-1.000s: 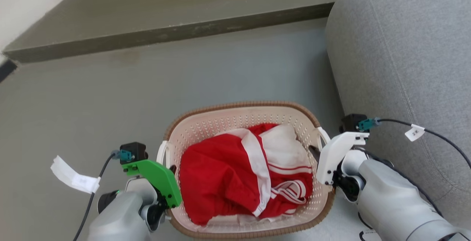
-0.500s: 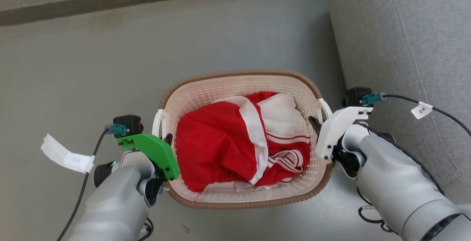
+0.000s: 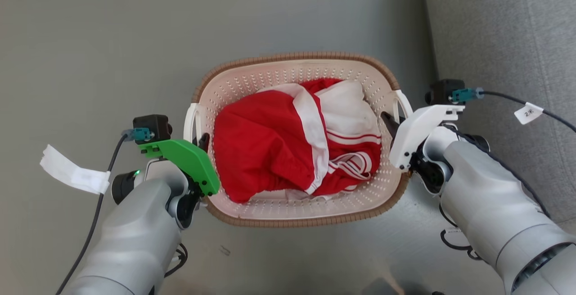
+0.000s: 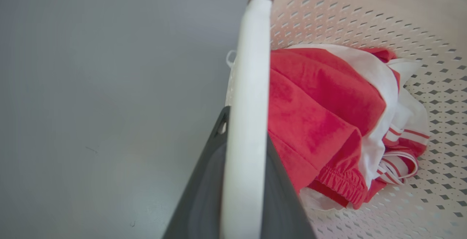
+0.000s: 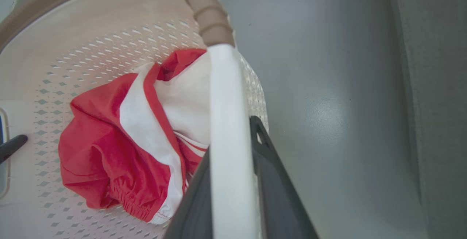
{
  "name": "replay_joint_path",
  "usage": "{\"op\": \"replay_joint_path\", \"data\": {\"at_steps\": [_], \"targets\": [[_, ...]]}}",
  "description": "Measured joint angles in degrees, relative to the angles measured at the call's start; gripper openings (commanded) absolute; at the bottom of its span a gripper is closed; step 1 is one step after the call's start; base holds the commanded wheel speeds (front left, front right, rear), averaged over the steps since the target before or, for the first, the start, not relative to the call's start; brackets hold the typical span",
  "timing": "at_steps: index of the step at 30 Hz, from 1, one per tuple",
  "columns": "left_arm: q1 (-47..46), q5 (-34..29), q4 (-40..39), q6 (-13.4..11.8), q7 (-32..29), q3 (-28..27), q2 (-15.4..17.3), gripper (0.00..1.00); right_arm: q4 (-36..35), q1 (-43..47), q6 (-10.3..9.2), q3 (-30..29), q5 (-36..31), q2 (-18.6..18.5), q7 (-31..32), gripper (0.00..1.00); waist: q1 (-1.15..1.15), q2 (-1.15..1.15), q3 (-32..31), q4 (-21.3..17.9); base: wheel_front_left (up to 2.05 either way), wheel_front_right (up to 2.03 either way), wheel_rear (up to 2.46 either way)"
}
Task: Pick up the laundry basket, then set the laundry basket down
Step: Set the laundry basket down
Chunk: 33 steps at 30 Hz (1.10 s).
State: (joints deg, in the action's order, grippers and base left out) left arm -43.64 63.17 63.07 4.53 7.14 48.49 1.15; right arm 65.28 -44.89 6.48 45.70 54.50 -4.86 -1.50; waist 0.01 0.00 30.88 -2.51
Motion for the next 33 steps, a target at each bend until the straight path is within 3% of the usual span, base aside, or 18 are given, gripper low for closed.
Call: {"op": "replay_joint_path", "data": {"at_steps": [33], "targets": [[-5.96, -0.45, 1.12, 0.07, 5.04, 0.57, 0.02, 0.00, -1.01, -4.65, 0.01, 0.80, -0.92, -0.41, -9.56, 0.00, 0.00, 0.00, 12.54, 1.07, 0.00, 0.00, 0.00]]}}
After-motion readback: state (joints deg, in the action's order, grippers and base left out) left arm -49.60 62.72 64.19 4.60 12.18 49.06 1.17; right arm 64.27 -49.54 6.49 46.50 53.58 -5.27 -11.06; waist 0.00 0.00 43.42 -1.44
